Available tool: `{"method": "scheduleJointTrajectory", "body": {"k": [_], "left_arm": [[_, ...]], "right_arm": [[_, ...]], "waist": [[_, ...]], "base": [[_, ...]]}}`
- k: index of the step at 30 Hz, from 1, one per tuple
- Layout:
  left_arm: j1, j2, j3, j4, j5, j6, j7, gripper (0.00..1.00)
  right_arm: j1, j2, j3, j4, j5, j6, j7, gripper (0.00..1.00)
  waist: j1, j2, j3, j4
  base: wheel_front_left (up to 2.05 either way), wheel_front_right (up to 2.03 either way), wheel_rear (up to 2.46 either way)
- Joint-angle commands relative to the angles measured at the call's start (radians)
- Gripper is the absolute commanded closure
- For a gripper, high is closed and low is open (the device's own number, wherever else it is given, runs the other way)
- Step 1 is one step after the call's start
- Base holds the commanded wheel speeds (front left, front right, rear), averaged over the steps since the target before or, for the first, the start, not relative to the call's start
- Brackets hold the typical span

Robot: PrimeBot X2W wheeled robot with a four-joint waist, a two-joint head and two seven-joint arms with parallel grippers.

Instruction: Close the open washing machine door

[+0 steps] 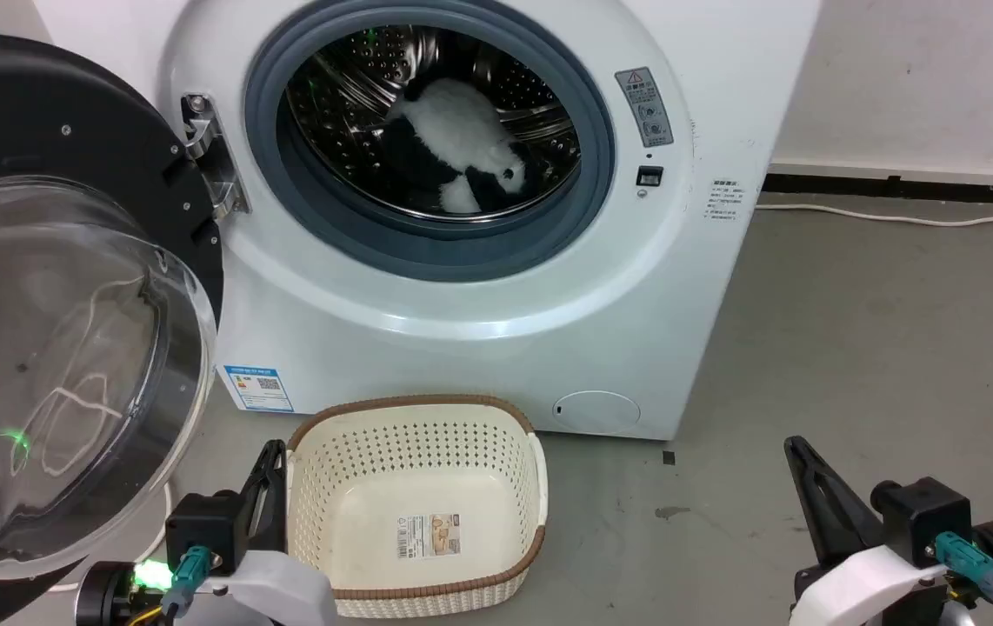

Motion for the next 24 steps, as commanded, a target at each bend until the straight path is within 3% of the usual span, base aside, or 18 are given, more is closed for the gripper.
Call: {"method": "scheduleJointTrajectory", "body": {"k": [1,24], "left_arm": [[-0.015,0.000,0.001,-0.004,0.002,-0.004,0.000,1.00],[-0.015,0.000,0.001,-0.004,0.002,-0.004,0.000,1.00]], "right_arm": [[-0.014,0.002,0.000,-0.005,-0.008,0.001,0.001,1.00],[-0.014,0.002,0.000,-0.005,-0.008,0.001,0.001,1.00]], "waist": [[0.0000,0.0000,0.000,0.000],[0.0000,0.0000,0.000,0.000]], "base": [[0.00,0.00,0.00],[0.00,0.00,0.00]]}}
